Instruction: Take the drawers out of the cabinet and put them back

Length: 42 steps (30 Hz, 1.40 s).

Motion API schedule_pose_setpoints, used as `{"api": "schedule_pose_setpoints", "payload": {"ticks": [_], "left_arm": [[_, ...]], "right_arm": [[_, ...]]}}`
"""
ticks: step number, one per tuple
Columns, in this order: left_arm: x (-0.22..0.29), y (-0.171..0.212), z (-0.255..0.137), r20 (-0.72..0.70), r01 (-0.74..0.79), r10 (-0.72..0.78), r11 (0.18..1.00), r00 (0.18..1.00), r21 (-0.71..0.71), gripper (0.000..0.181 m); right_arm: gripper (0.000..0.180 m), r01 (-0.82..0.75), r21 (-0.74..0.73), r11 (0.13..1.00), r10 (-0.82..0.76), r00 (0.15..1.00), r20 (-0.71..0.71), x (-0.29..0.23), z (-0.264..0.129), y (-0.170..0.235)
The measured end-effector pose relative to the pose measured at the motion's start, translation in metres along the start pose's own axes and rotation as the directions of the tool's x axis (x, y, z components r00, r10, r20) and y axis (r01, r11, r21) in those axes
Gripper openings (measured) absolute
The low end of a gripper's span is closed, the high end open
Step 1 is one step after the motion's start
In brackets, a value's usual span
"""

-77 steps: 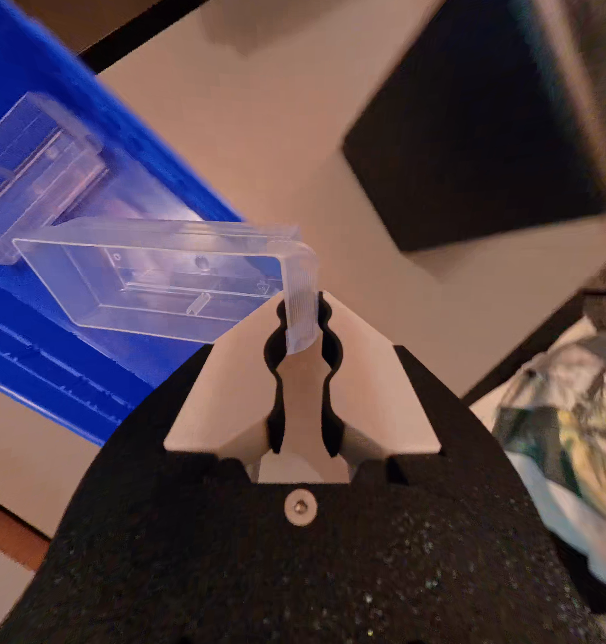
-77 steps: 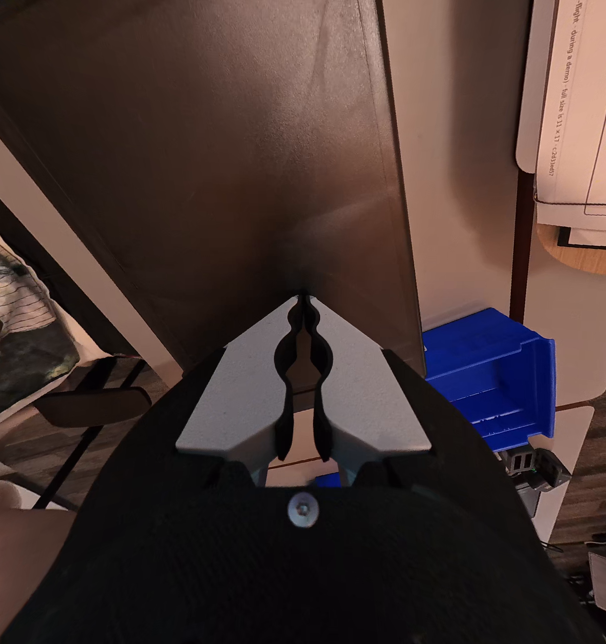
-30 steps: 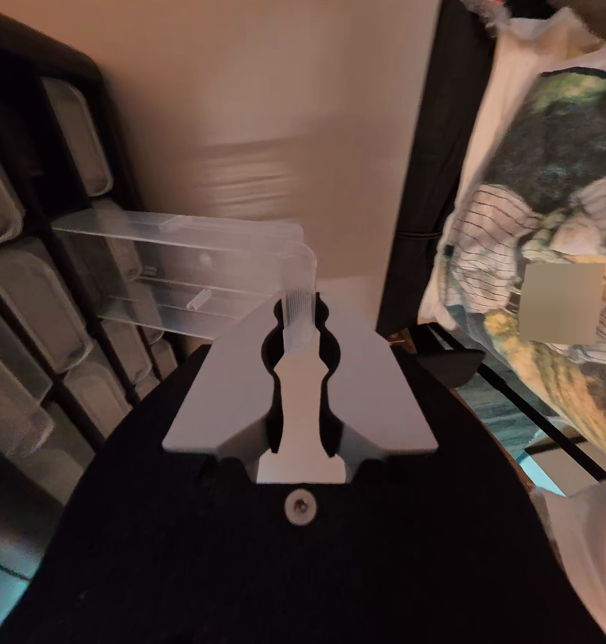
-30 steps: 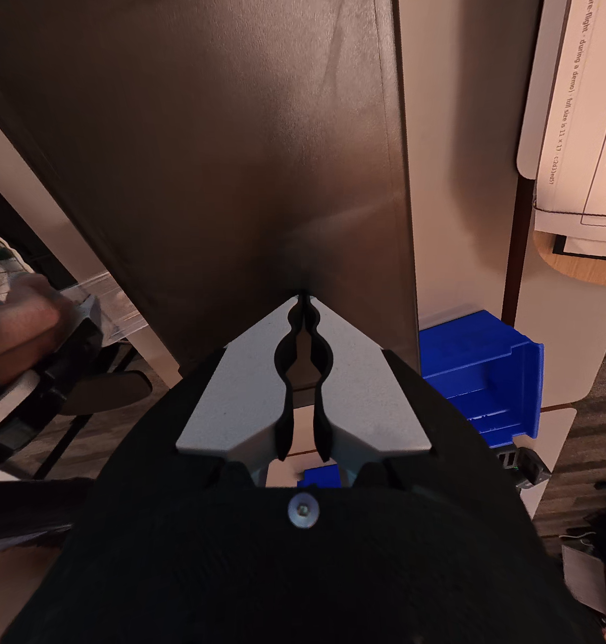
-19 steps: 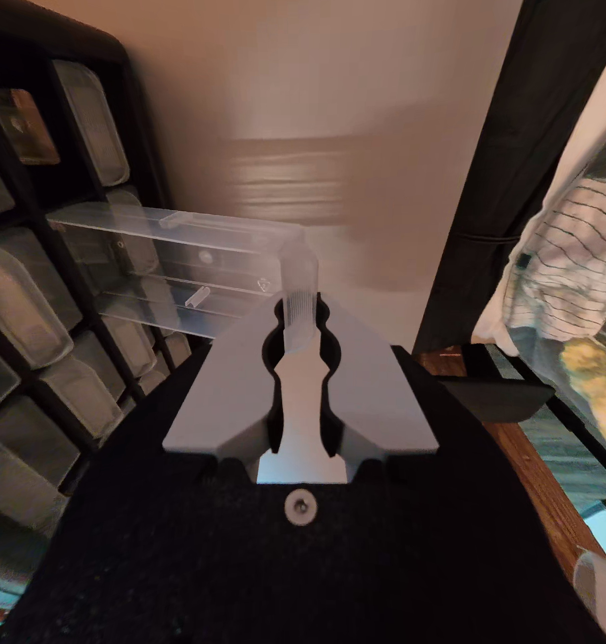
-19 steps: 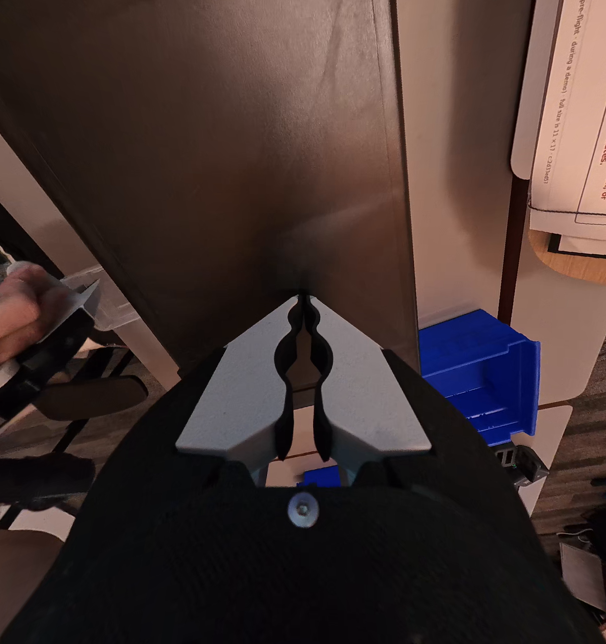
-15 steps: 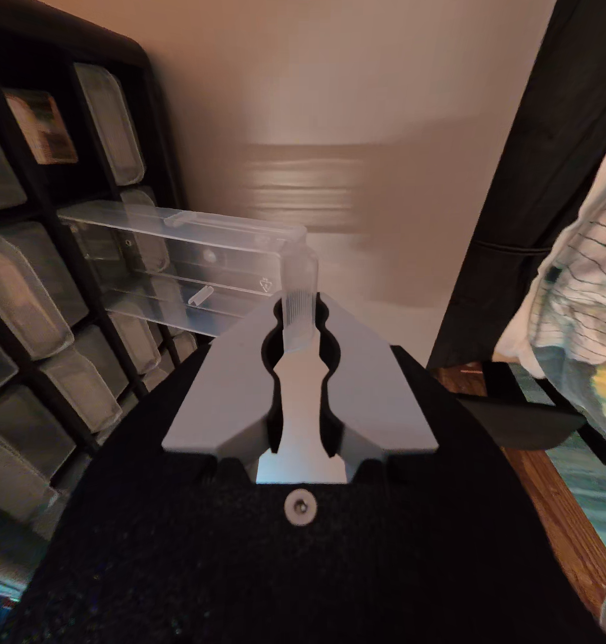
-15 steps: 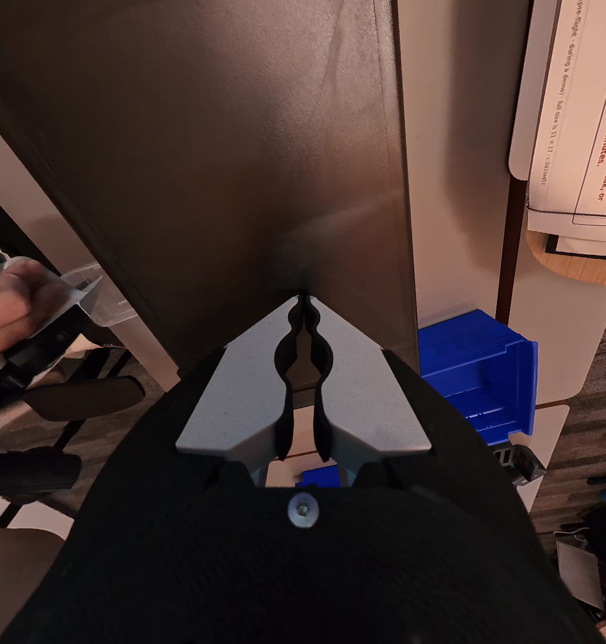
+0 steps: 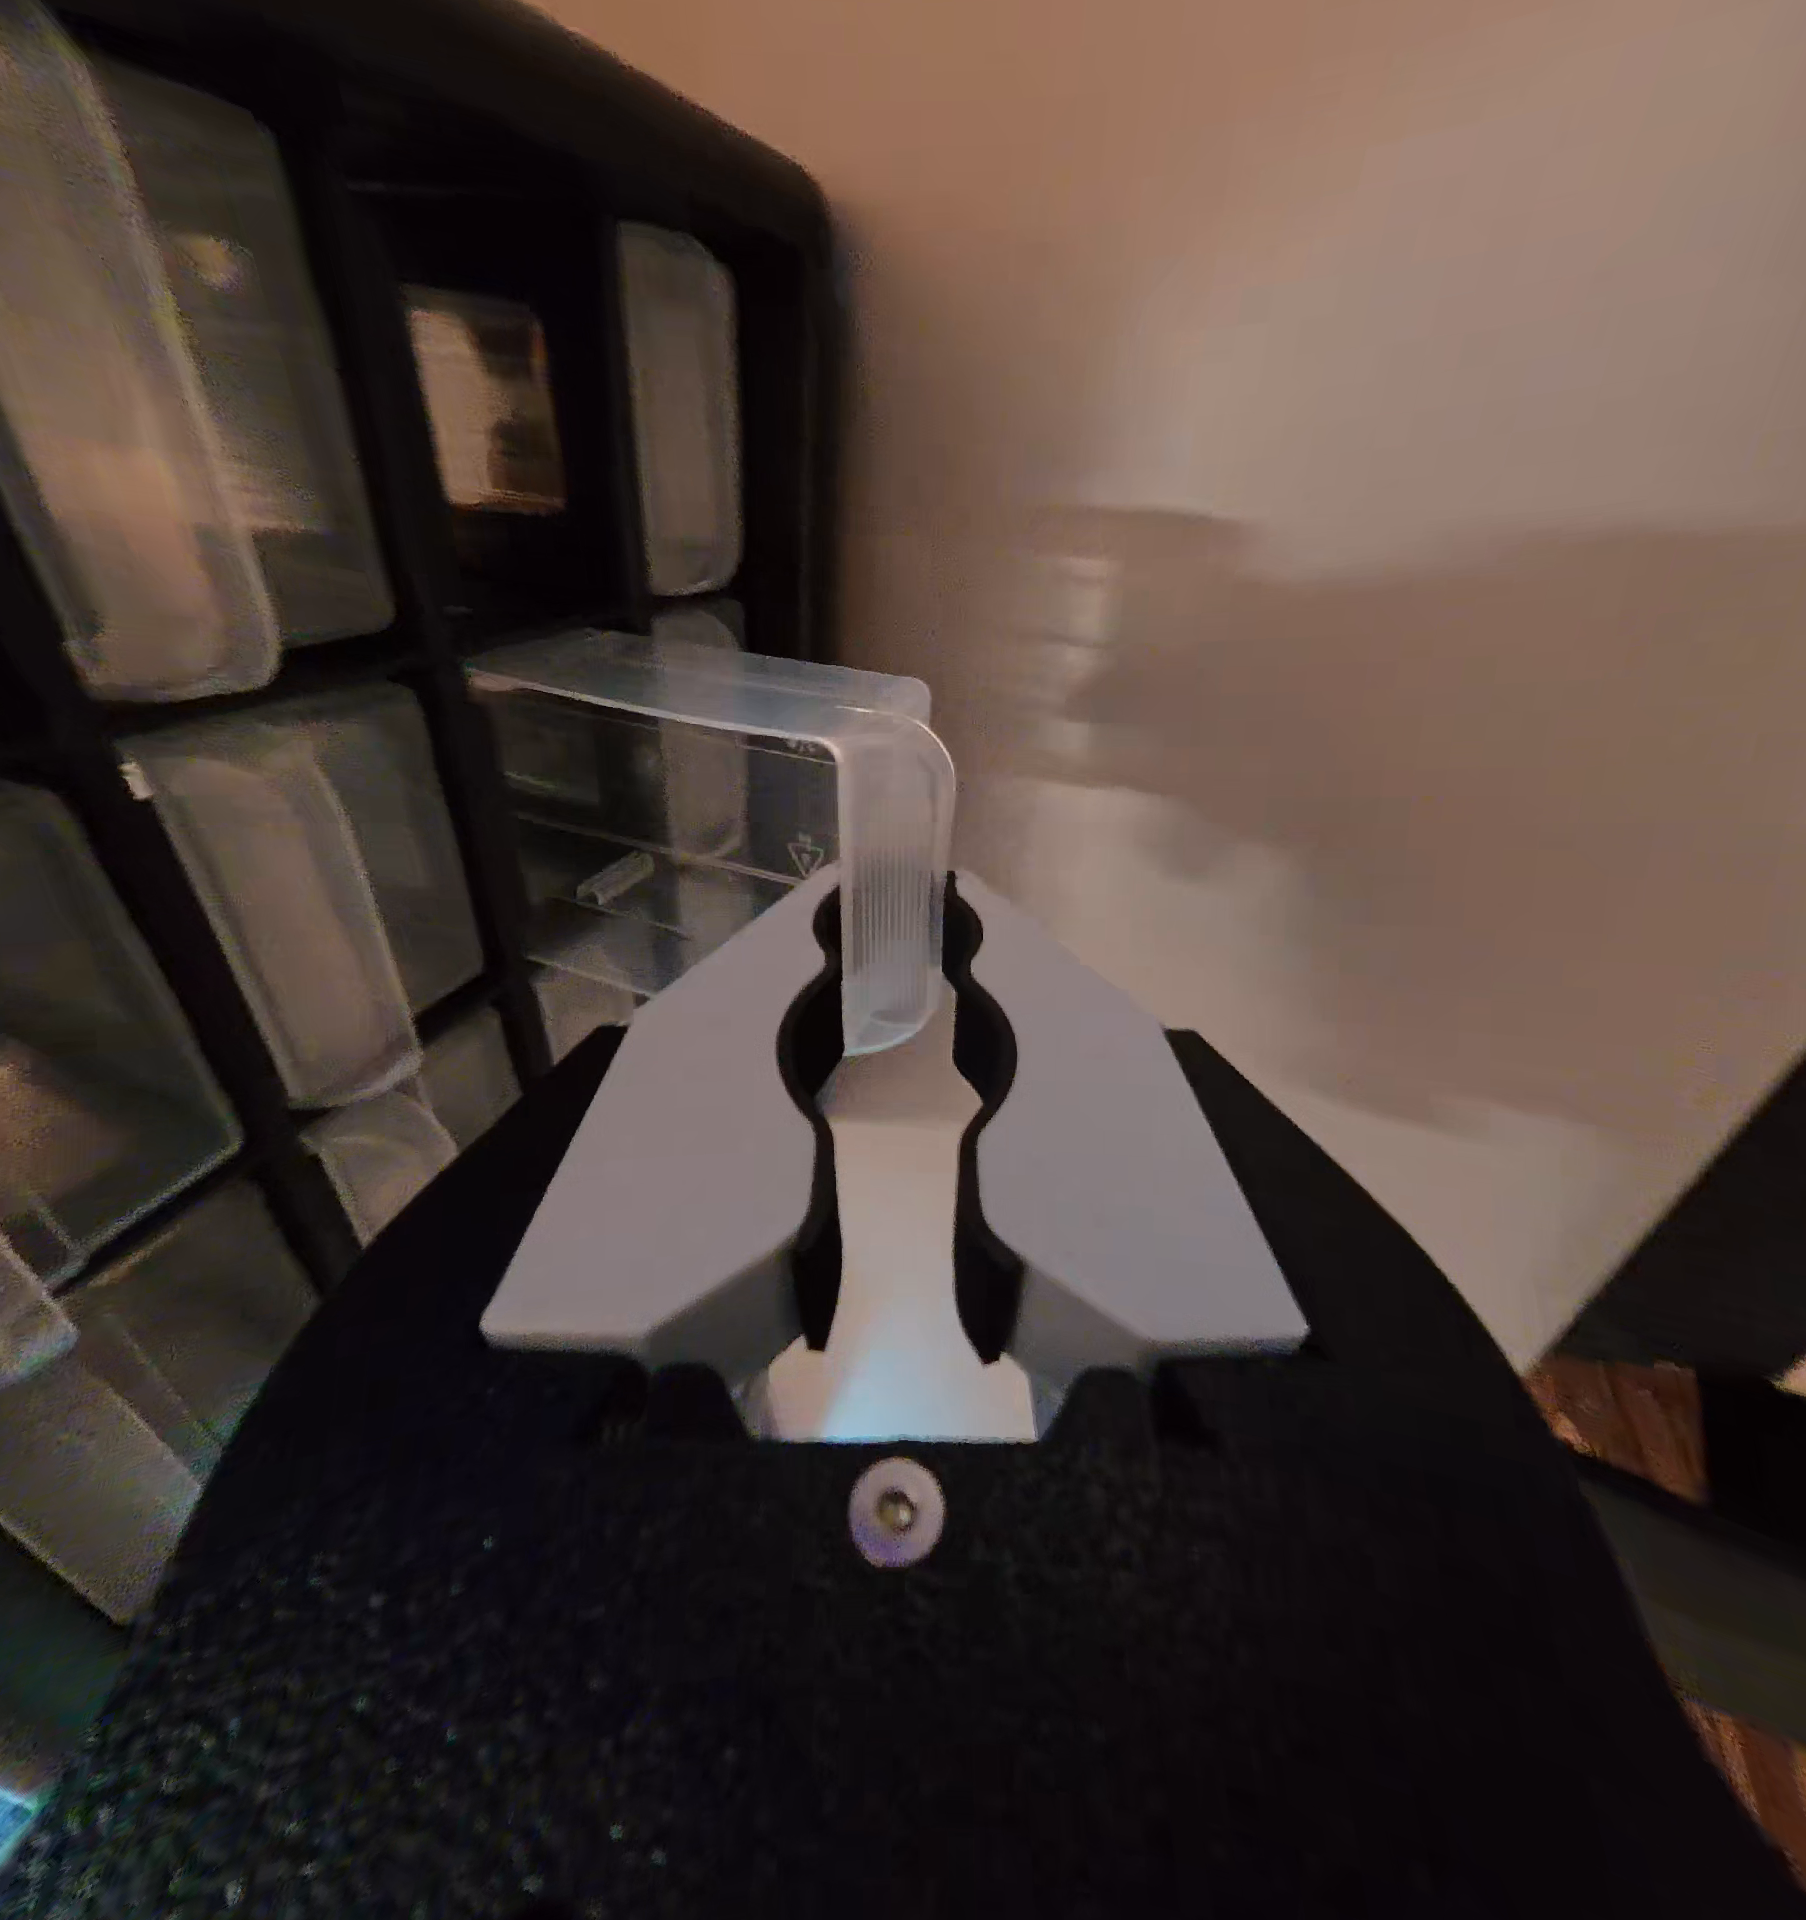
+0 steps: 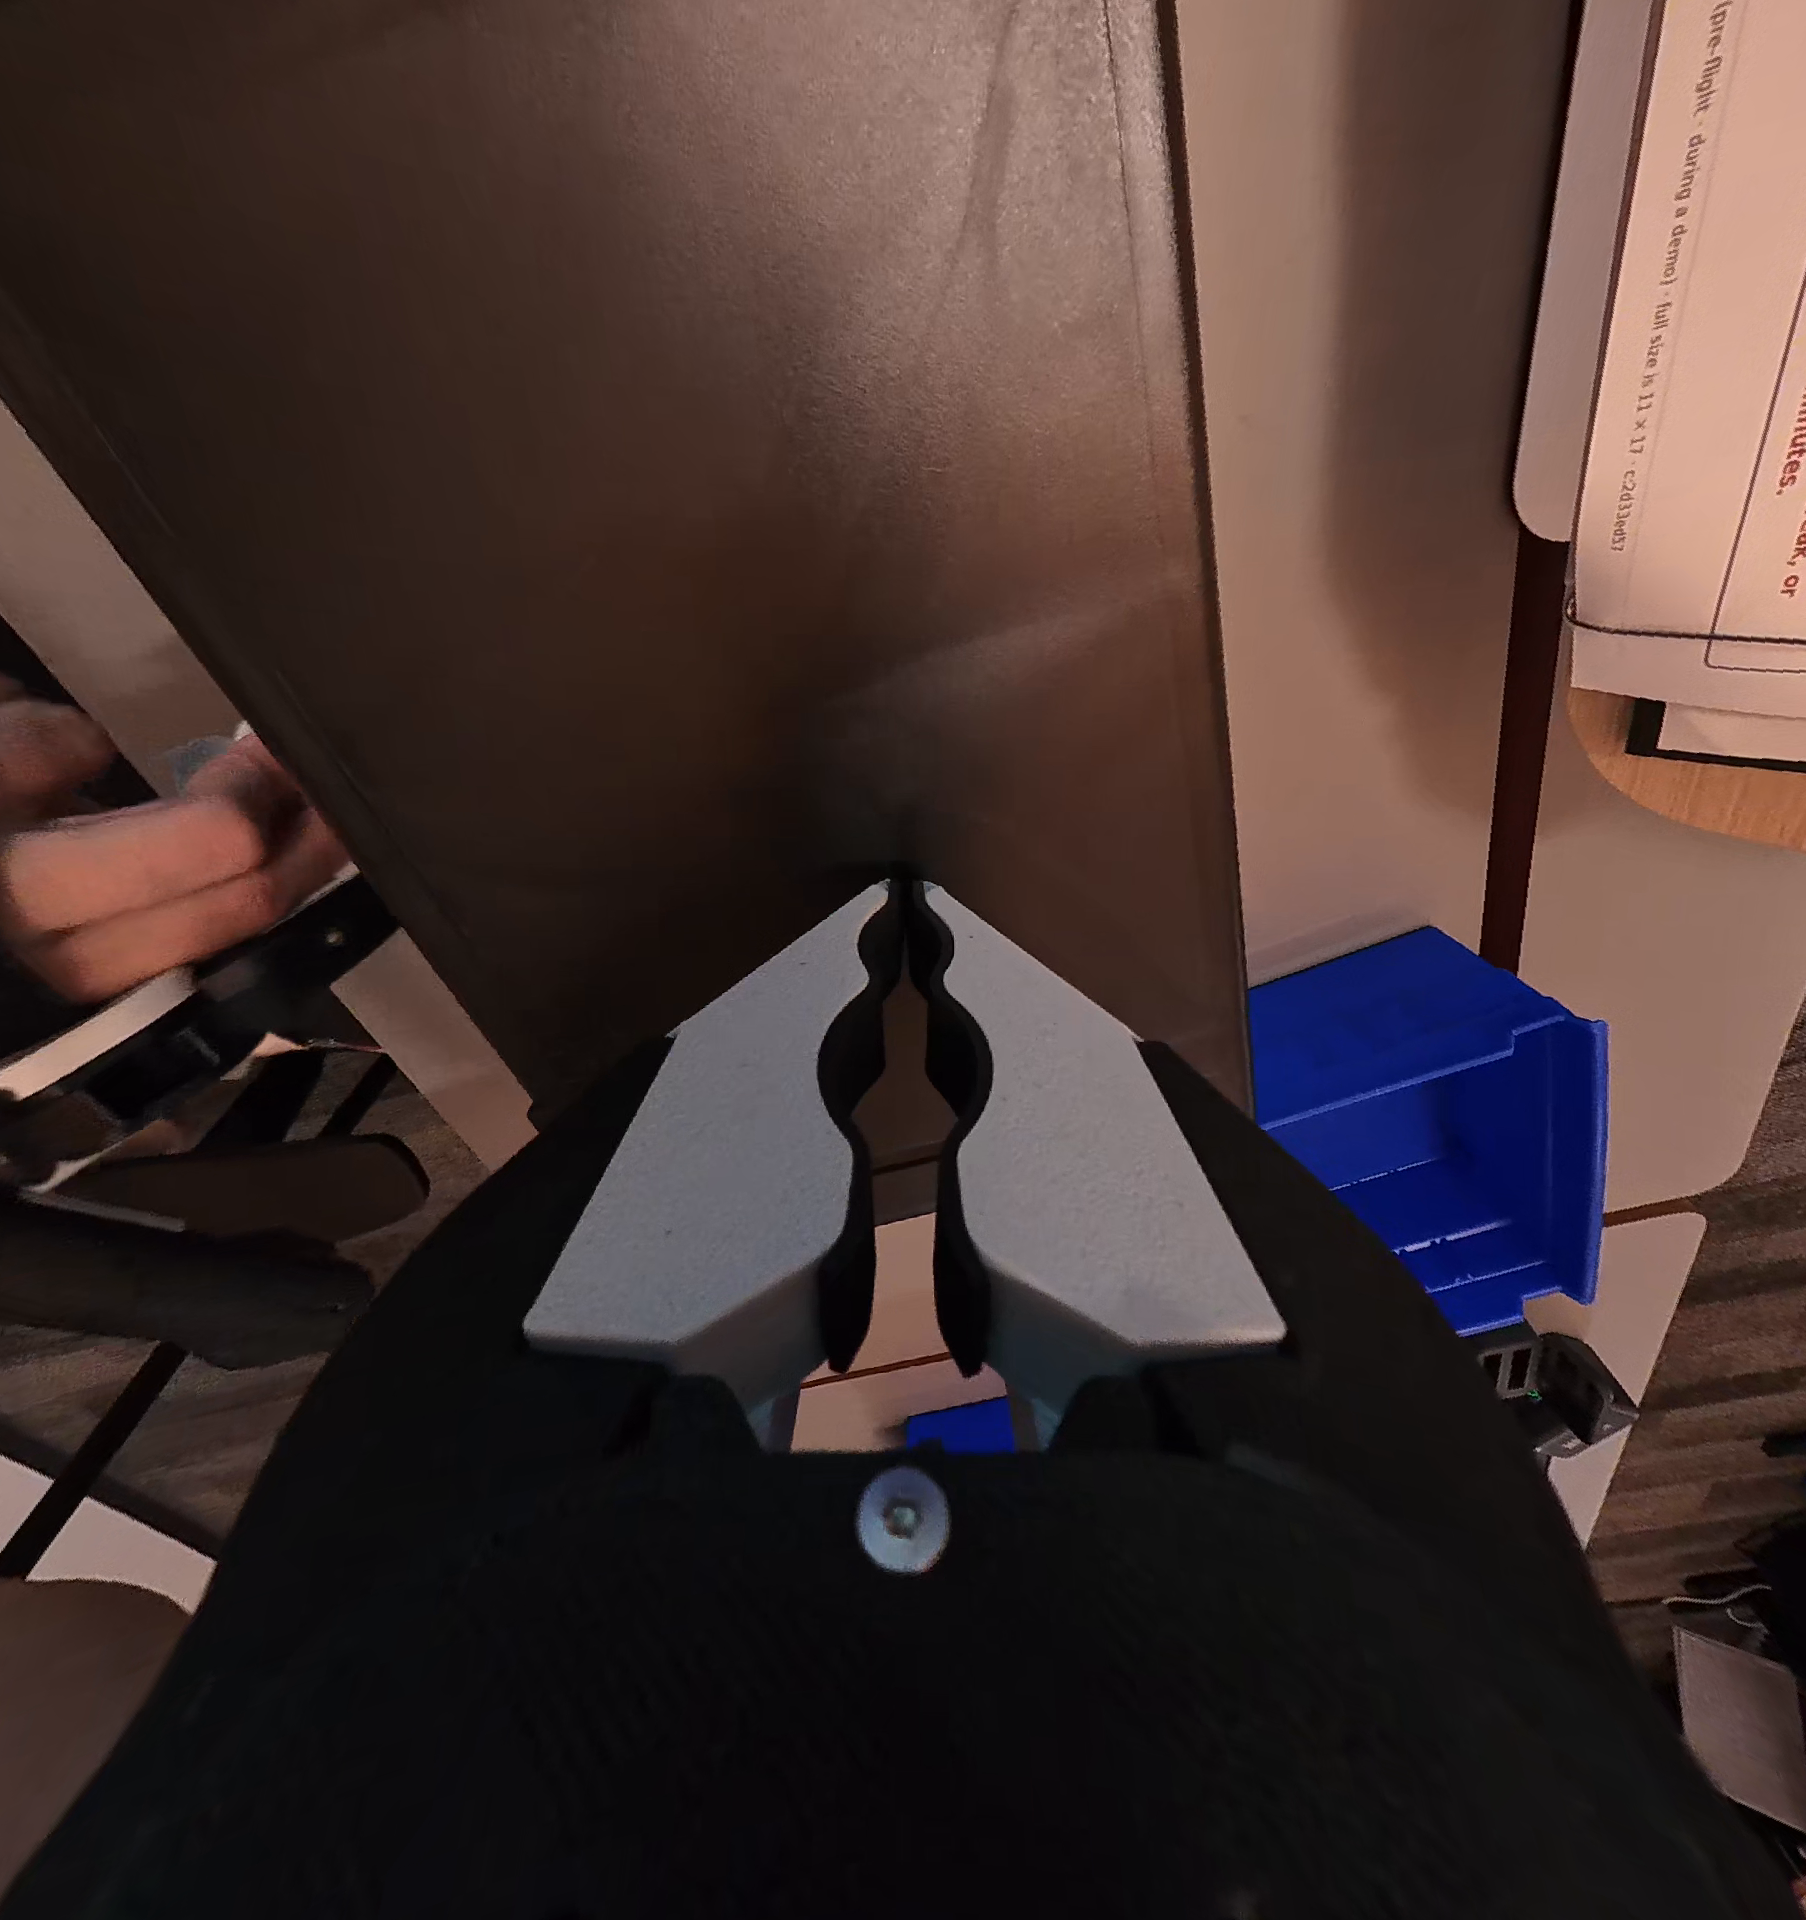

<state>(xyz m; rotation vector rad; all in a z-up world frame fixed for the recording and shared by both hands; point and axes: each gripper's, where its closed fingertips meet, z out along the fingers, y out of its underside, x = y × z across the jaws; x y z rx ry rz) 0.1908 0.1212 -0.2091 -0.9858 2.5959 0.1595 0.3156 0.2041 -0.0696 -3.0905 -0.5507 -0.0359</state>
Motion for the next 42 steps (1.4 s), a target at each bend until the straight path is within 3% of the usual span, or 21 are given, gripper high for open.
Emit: {"api": "schedule_pose_setpoints", "payload": {"ticks": [6, 9, 16, 23, 26, 27, 28, 34, 42], "left_arm": [[-0.029, -0.006, 0.012, 0.095, 0.031, -0.040, 0.995, 0.995, 0.097, 0.014], [-0.040, -0.008, 0.015, 0.224, 0.008, -0.041, 0.989, 0.974, 0.149, 0.016], [-0.050, -0.013, 0.012, 0.477, -0.096, -0.078, 0.939, 0.875, 0.330, 0.029], [-0.044, 0.001, -0.009, 0.623, -0.127, -0.162, 0.911, 0.765, 0.393, 0.037], [-0.030, 0.000, -0.022, 0.688, -0.203, -0.166, 0.884, 0.707, 0.422, 0.031], [-0.026, -0.002, -0.027, 0.713, -0.247, -0.158, 0.869, 0.683, 0.429, 0.012], [-0.021, -0.005, -0.031, 0.738, -0.295, -0.144, 0.853, 0.660, 0.431, 0.000], [-0.018, -0.017, -0.015, 0.833, -0.432, -0.020, 0.848, 0.553, 0.307, 0.000], [-0.034, -0.025, -0.001, 0.874, -0.416, 0.005, 0.881, 0.485, 0.226, 0.000]], "right_arm": [[0.000, -0.006, 0.002, 1.000, 0.006, 1.000, -0.001, 0.000, 0.000, 0.000], [0.000, -0.014, 0.011, 1.000, 0.014, 1.000, -0.004, 0.000, 0.000, 0.000], [0.000, -0.033, 0.027, 0.999, 0.033, 0.999, -0.008, 0.000, 0.000, 0.000], [0.000, -0.031, 0.013, 0.999, 0.031, 0.999, -0.042, 0.000, 0.000, 0.000], [0.000, -0.045, 0.021, 0.999, 0.045, 0.998, -0.038, 0.001, 0.000, 0.000], [0.000, -0.044, 0.026, 0.999, 0.045, 0.998, -0.039, 0.001, 0.000, 0.000], [0.000, -0.043, 0.033, 0.999, 0.044, 0.998, -0.039, 0.001, 0.000, 0.000], [0.000, -0.080, 0.092, 0.993, 0.081, 0.997, -0.005, 0.000, 0.000, 0.000], [0.000, -0.064, 0.087, 0.994, 0.065, 0.998, -0.011, 0.000, 0.000, 0.000]]}}
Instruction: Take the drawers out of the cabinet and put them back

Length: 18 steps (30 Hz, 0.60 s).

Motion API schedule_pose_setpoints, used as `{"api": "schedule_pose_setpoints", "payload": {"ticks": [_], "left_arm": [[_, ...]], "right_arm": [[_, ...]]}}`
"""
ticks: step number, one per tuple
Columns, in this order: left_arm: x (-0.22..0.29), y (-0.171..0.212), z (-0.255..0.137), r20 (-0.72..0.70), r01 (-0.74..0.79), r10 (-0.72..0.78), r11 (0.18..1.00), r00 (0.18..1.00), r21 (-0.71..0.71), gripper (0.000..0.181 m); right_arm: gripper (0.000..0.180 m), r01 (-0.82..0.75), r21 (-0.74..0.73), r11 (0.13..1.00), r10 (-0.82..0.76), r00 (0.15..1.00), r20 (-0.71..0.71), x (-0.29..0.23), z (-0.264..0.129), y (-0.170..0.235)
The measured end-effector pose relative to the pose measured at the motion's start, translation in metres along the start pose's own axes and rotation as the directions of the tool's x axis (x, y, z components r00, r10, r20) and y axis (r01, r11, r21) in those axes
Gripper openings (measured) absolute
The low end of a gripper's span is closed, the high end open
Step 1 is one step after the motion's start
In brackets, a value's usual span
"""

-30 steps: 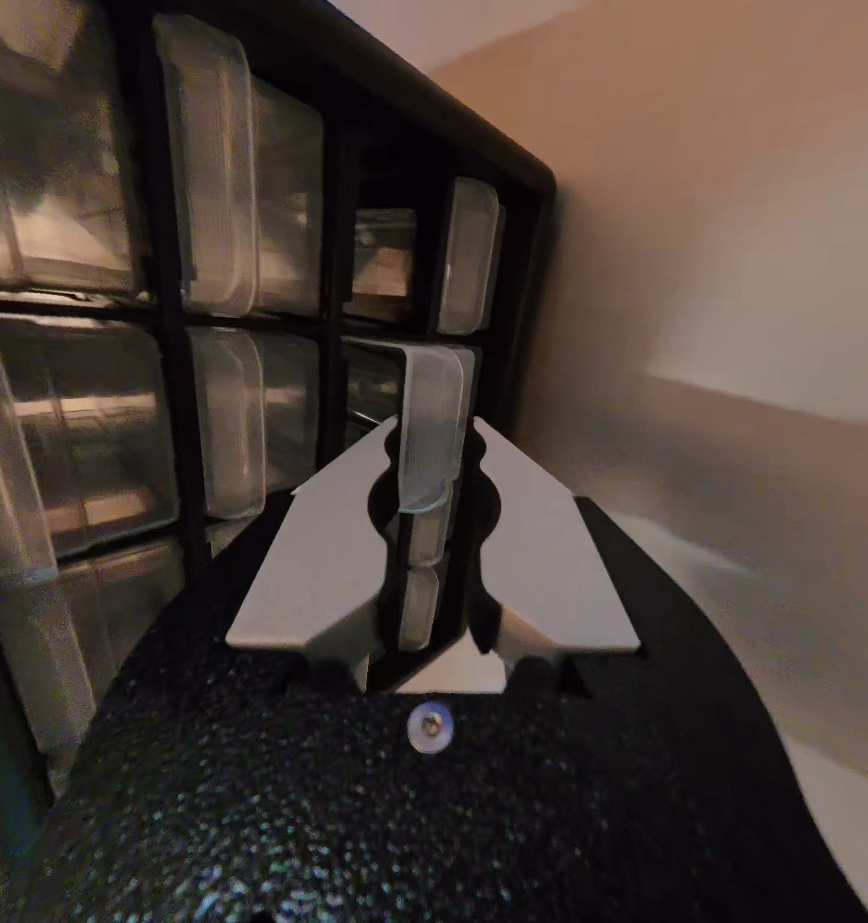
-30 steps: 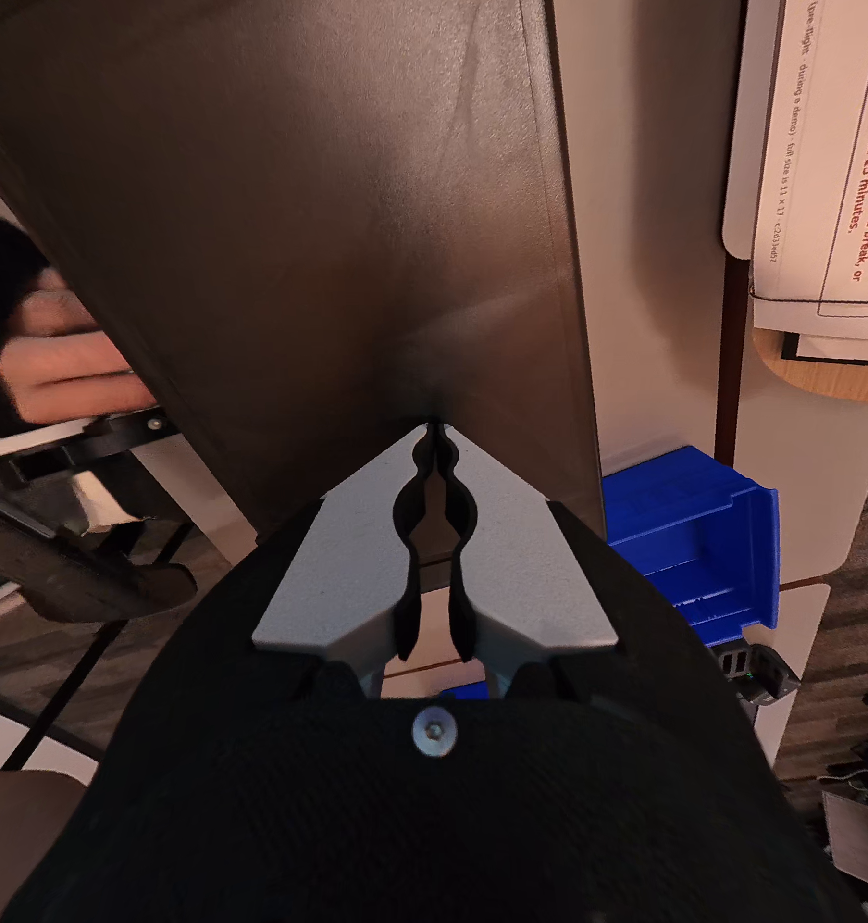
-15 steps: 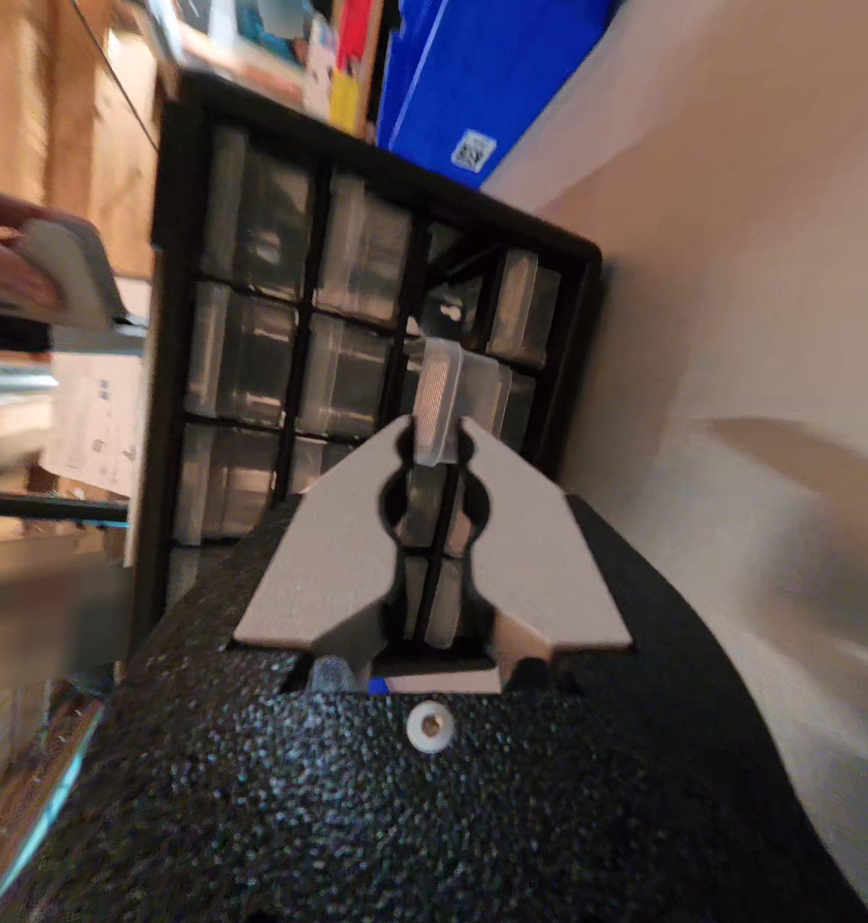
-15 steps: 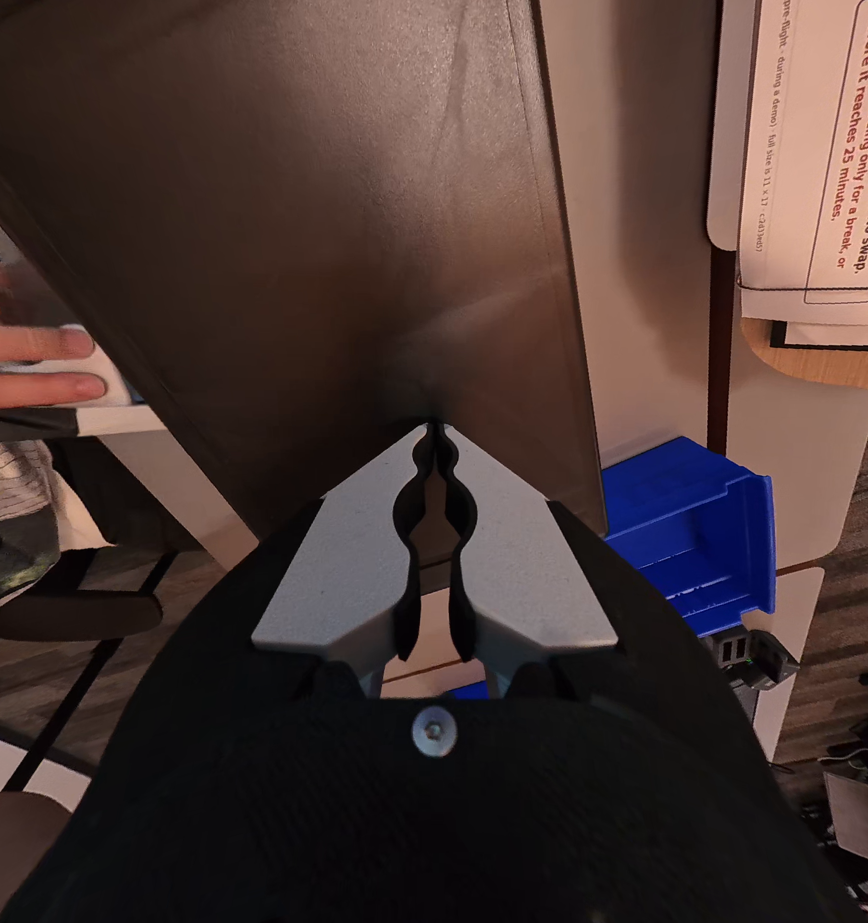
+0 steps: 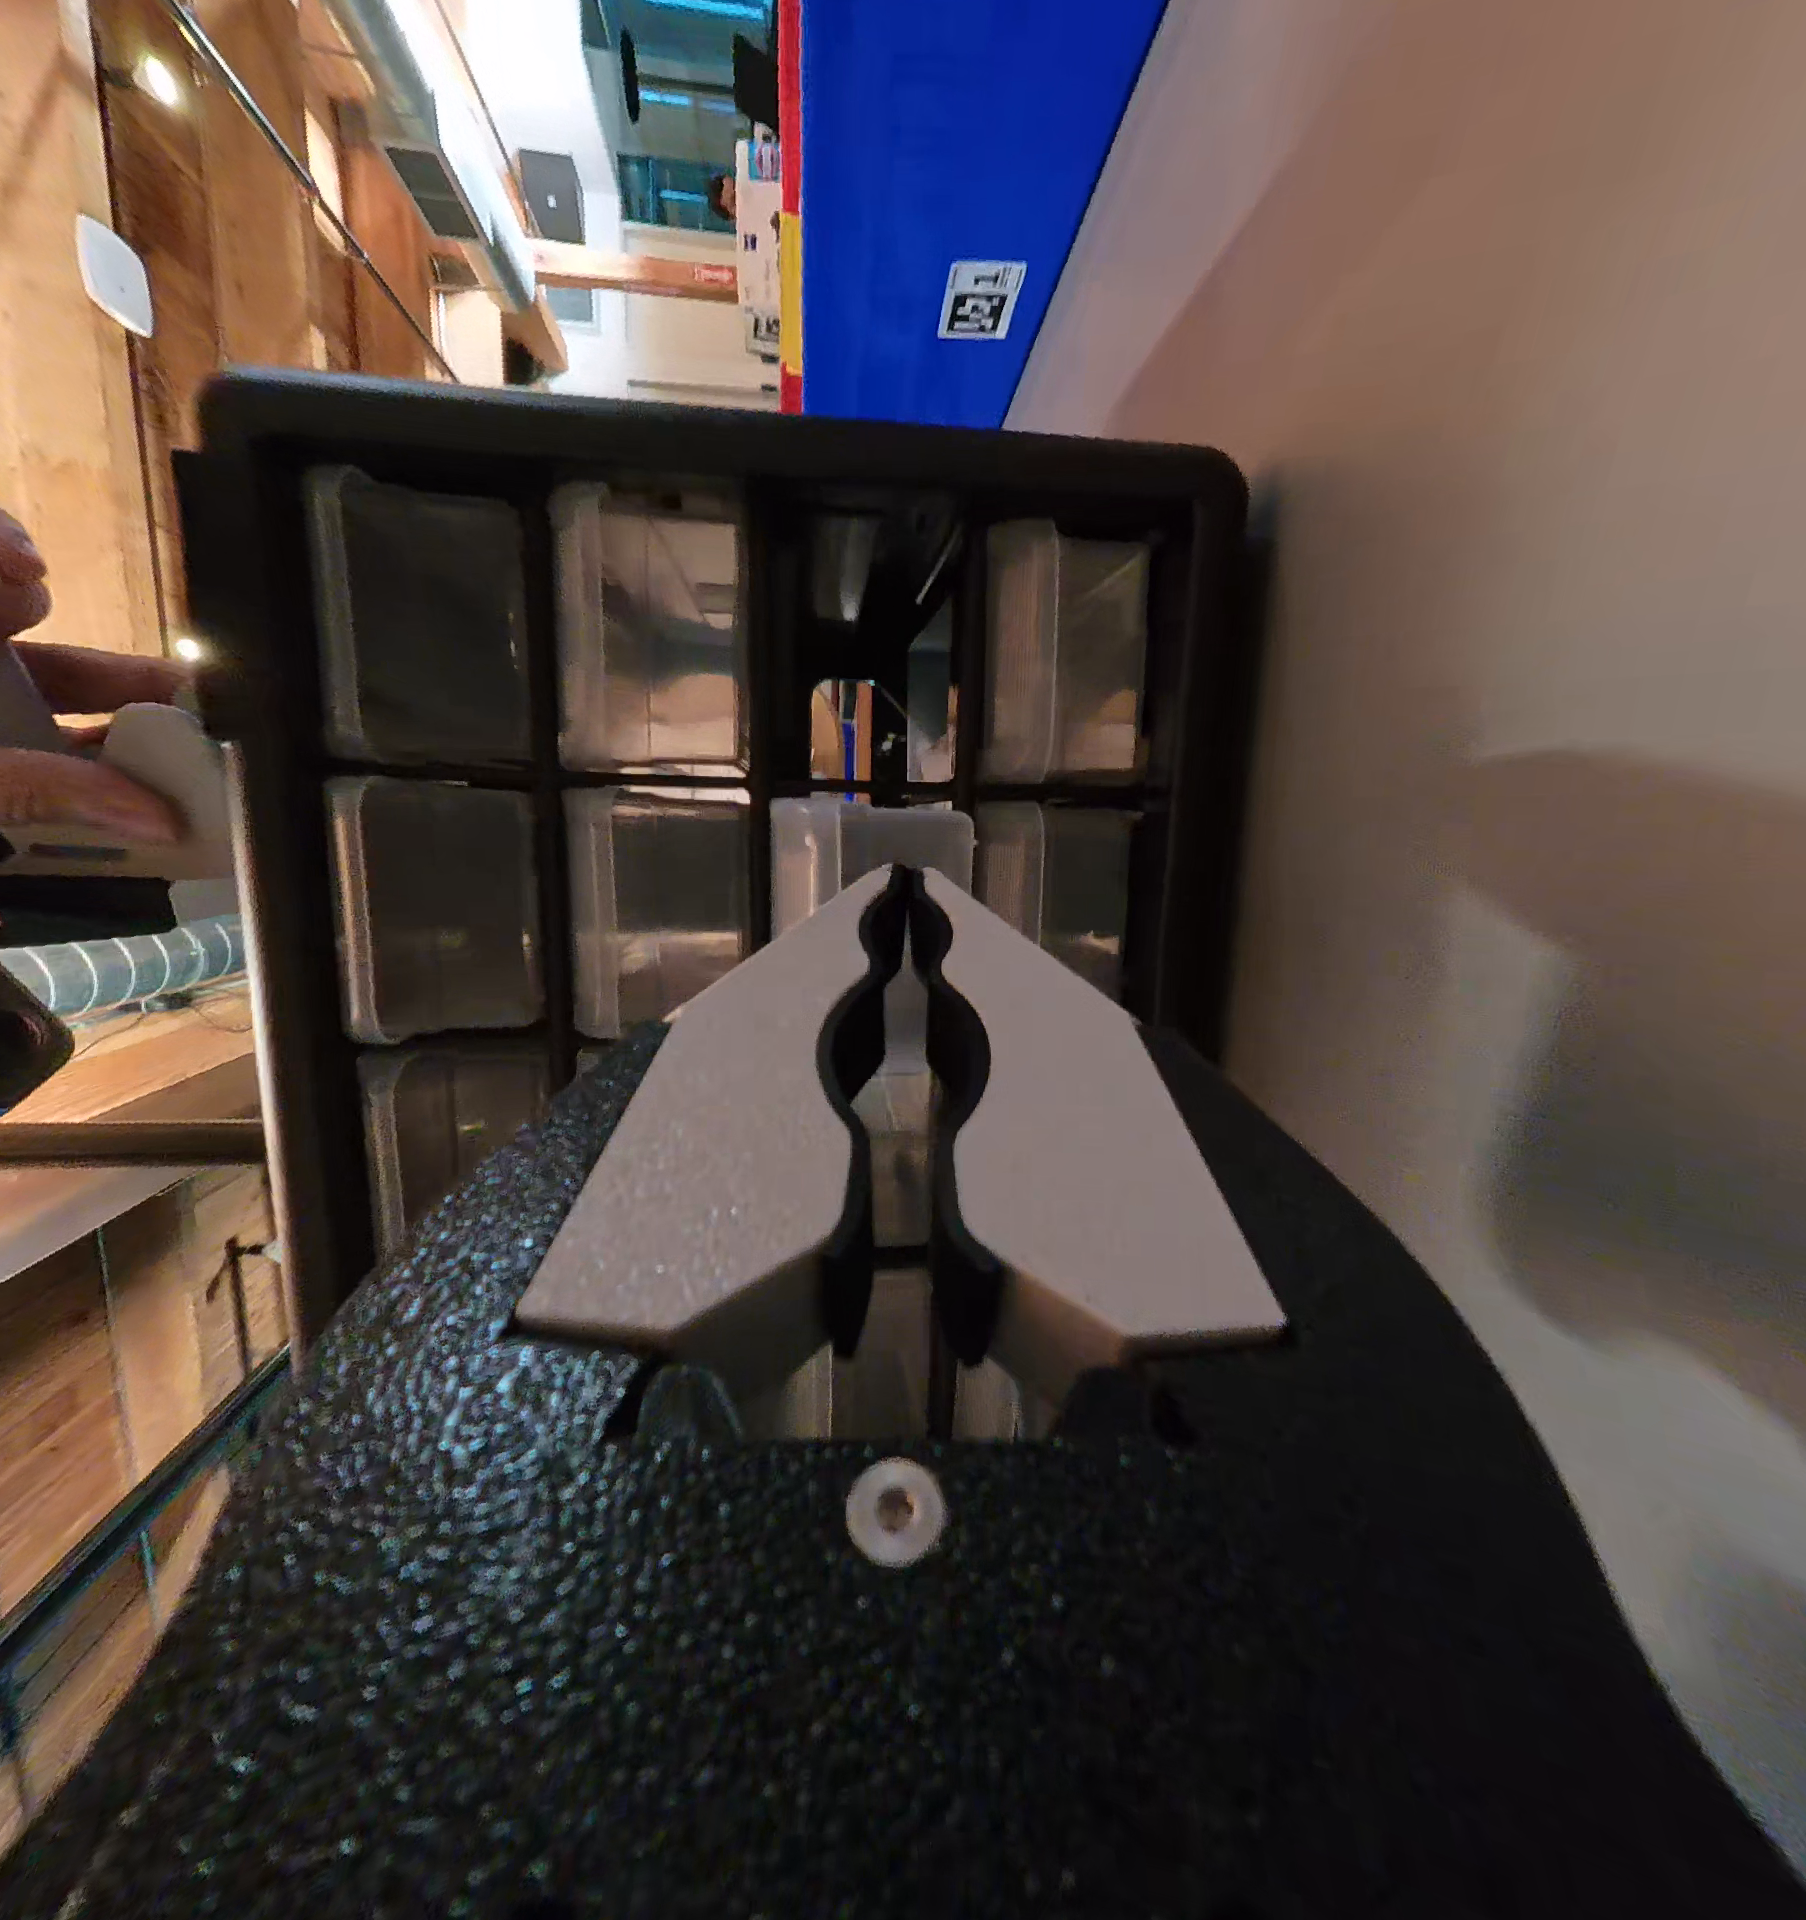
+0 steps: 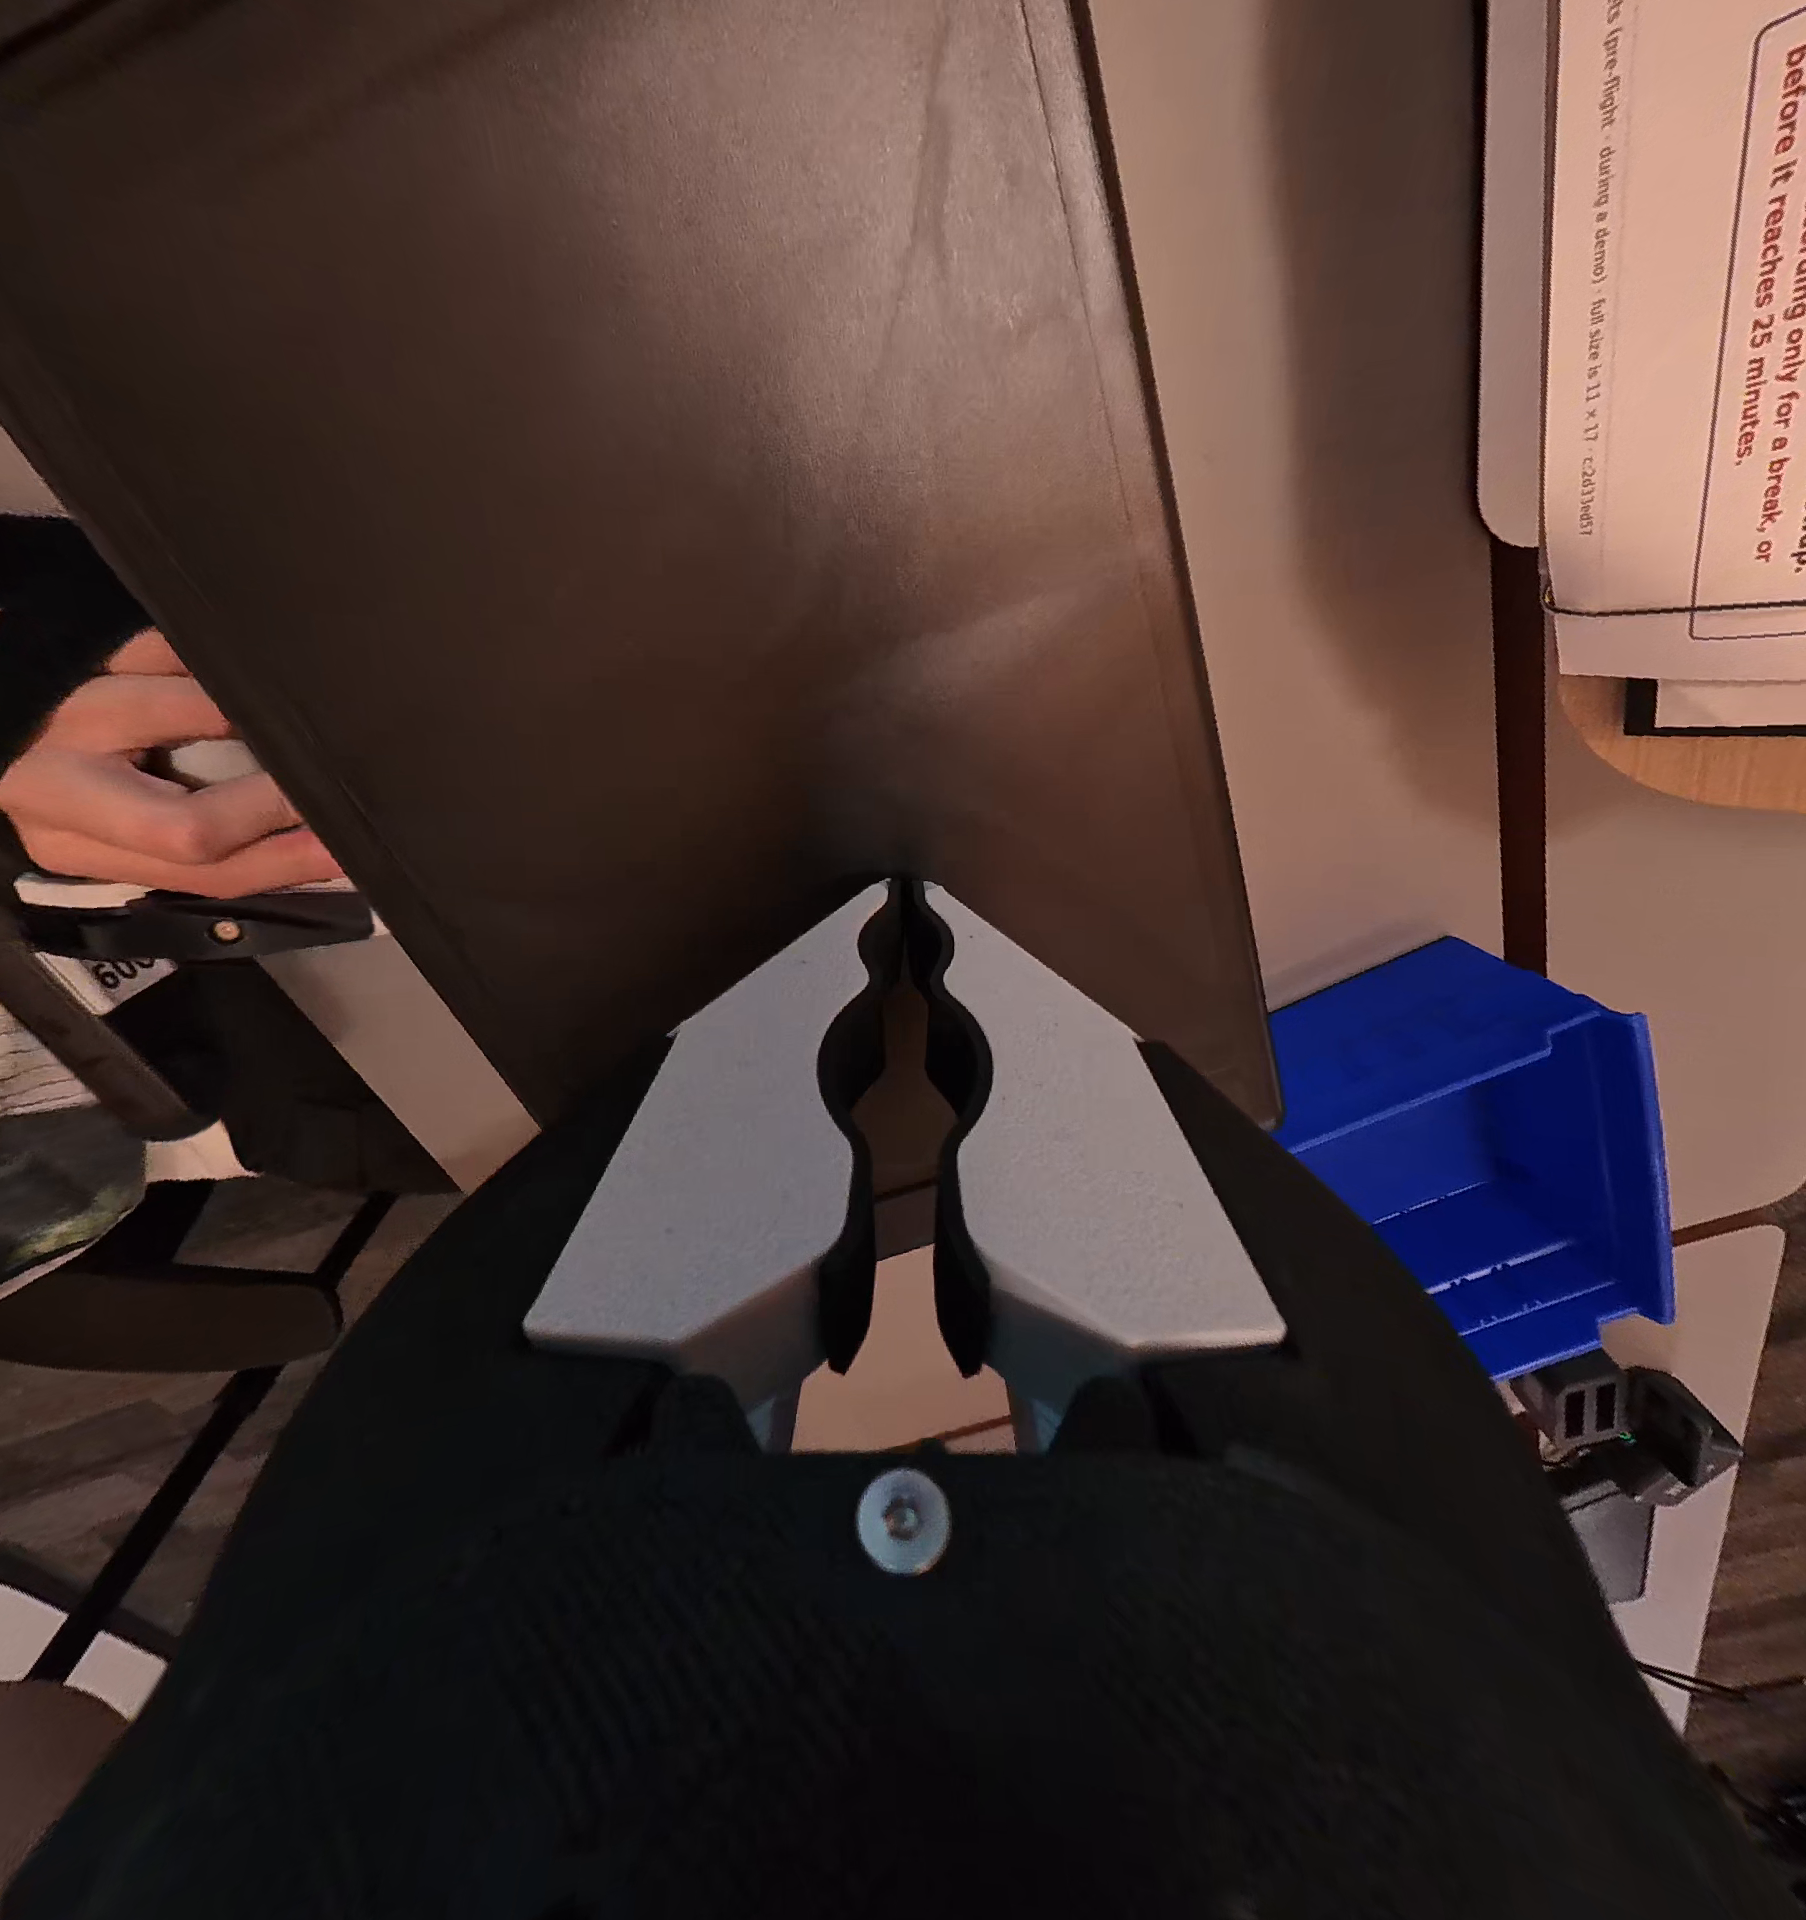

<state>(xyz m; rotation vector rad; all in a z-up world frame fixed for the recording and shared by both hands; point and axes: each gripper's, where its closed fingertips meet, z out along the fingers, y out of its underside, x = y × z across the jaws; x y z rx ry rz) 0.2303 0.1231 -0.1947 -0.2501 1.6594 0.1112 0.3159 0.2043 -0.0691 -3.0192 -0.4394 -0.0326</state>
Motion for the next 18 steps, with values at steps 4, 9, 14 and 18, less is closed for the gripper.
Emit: {"api": "schedule_pose_setpoints", "payload": {"ticks": [4, 9, 14, 18], "left_arm": [[0.000, 0.009, 0.011, 0.010, 0.002, -0.002, 0.999, 1.000, -0.045, 0.000], [-0.001, 0.016, 0.027, 0.017, -0.002, 0.004, 0.997, 1.000, -0.075, 0.000], [-0.002, 0.016, 0.035, 0.013, 0.006, -0.005, 0.997, 1.000, -0.073, 0.000], [-0.002, 0.018, 0.033, 0.024, 0.015, -0.013, 0.996, 1.000, -0.084, 0.000]], "right_arm": [[0.000, 0.015, -0.029, 0.999, -0.016, 1.000, -0.011, 0.000, 0.000, 0.000], [0.000, 0.017, -0.036, 0.999, -0.018, 1.000, -0.015, 0.000, 0.000, 0.000], [0.000, 0.015, -0.034, 0.999, -0.016, 1.000, -0.013, 0.000, 0.000, 0.000], [0.000, 0.018, -0.042, 0.999, -0.019, 1.000, -0.017, 0.000, 0.000, 0.000]]}}
